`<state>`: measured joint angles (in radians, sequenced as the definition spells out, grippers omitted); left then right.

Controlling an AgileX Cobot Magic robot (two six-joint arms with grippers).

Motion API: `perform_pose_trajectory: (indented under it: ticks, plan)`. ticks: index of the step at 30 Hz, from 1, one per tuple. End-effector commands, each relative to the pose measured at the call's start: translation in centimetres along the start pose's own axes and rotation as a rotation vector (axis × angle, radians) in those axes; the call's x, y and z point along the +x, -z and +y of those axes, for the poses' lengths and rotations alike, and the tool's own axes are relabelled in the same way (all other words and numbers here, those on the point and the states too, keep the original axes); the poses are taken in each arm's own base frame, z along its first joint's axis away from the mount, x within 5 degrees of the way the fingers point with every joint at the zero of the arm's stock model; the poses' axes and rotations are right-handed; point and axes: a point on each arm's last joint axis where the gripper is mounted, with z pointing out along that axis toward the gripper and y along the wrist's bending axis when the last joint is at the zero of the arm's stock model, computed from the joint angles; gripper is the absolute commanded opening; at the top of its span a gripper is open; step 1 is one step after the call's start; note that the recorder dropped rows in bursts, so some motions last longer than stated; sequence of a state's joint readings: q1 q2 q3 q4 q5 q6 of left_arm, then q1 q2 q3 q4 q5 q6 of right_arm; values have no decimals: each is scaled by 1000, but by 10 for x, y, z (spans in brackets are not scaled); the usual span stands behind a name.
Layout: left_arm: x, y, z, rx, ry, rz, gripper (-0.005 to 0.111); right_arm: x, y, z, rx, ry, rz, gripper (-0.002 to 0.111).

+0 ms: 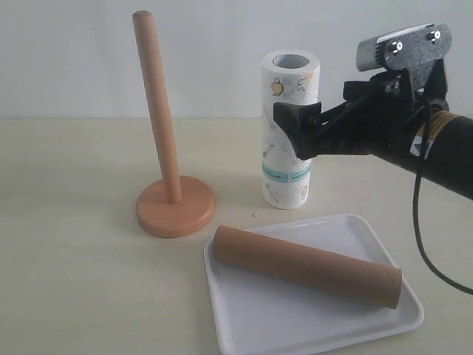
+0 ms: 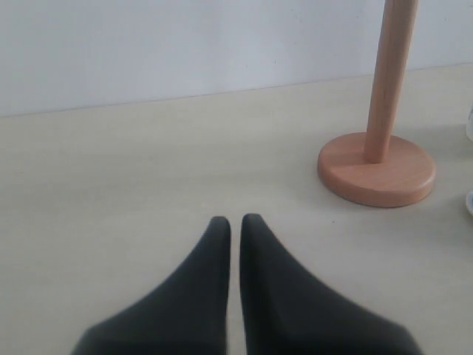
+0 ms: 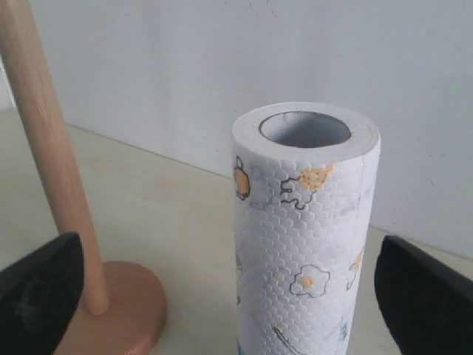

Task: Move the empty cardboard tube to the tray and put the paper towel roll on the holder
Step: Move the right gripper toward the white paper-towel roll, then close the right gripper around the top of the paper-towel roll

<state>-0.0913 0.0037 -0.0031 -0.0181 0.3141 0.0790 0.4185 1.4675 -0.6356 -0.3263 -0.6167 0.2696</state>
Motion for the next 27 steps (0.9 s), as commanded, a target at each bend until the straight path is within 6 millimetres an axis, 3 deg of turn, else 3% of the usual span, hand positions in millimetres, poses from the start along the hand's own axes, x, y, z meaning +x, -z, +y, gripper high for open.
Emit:
perform_pose_trajectory:
  ticks: [1,7,13,27]
  plan:
    - [1,0,0,-1,4,0,4,5,-6,0,-16,75,-13,105]
    - [1,0,0,-1,4,0,4,21,-21,-2,-20,87,-56,105]
    - [1,0,0,-1,4,0,4,41,-32,-20,-10,19,-127,105]
    - [1,0,0,-1,4,0,4,56,-49,-33,1,-39,-256,105]
